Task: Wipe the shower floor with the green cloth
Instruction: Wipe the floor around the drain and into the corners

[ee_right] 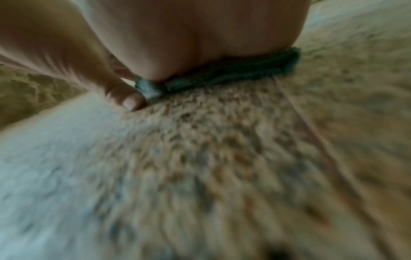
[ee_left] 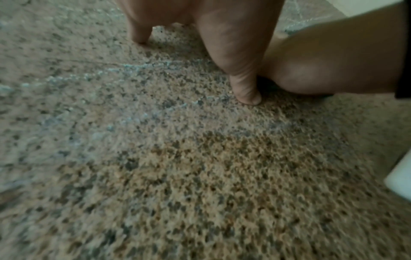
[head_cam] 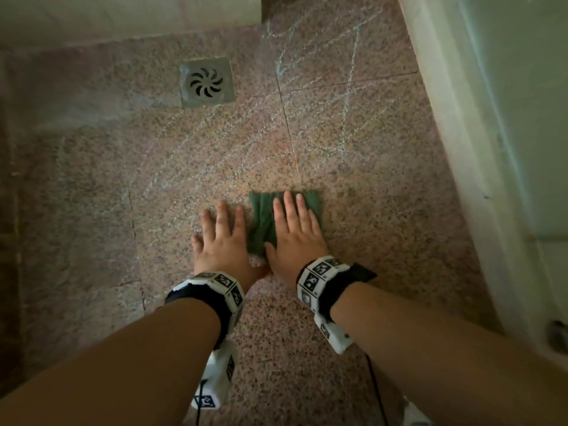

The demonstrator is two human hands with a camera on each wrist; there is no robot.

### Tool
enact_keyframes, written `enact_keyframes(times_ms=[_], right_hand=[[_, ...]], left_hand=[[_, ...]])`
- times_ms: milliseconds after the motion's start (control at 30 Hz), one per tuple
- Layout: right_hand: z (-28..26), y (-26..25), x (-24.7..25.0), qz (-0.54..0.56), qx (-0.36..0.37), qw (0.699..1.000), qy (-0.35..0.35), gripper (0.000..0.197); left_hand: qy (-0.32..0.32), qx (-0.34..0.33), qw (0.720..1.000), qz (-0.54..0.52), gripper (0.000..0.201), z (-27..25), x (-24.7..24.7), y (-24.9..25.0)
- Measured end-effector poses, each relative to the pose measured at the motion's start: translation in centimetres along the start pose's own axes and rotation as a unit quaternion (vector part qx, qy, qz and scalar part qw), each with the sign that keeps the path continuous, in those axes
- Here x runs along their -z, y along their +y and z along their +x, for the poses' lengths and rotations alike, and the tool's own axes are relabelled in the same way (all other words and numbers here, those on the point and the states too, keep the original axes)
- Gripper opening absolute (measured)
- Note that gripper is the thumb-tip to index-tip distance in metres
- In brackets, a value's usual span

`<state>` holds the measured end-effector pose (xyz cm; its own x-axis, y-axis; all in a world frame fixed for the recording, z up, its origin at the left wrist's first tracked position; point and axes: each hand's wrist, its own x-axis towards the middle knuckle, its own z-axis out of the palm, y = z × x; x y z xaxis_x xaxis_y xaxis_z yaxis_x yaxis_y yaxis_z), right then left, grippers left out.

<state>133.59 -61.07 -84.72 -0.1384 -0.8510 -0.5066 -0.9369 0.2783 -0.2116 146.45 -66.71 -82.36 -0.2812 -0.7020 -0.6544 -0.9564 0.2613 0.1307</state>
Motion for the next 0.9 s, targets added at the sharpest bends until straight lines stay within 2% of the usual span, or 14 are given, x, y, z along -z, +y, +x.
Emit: enact_keyframes(times_ms=[133,267,333,400,500,633,733,800,900], right_hand=[[-0.6,4.0,0.7,-0.047,0.029,0.998,-0.014,0.085],[-1.9,10.9,2.0,-0.059,-0.100,0.993,0.013,0.088],[-2.3,12.9,3.0,-0.048,-0.140,0.989,0.009,0.089],[-1.9,12.6,3.0,-0.027,-0.150,0.988,0.011,0.090],[-2.0,9.4,2.1,0.006,-0.151,0.988,0.027,0.091],[-3.1,4.3,0.4,-0.018,-0.081,0.997,0.003,0.096],[-3.7,4.2,-0.4,-0.033,-0.062,0.997,-0.009,0.096],[-3.7,7.3,0.1,-0.071,-0.101,0.992,-0.012,0.095],[-3.7,13.9,2.5,-0.057,-0.258,0.964,-0.016,0.094]], left_hand=[[-0.016,-0.006,1.000,0.002,0.130,-0.3,0.3,-0.2],[-0.019,-0.006,1.000,0.011,0.131,-0.5,0.4,-0.1],[-0.018,-0.006,1.000,0.012,0.131,-0.4,0.3,-0.1],[-0.017,-0.006,1.000,0.009,0.131,-0.4,0.2,0.0],[-0.021,-0.005,1.000,0.005,0.132,-0.5,0.2,0.1],[-0.015,-0.004,1.000,0.007,0.133,-0.3,0.2,-0.1],[-0.019,-0.004,1.000,0.006,0.133,-0.4,0.1,-0.1],[-0.015,-0.006,1.000,0.002,0.133,-0.3,0.1,-0.3],[-0.018,-0.009,1.000,0.003,0.131,-0.4,-0.1,-0.3]])
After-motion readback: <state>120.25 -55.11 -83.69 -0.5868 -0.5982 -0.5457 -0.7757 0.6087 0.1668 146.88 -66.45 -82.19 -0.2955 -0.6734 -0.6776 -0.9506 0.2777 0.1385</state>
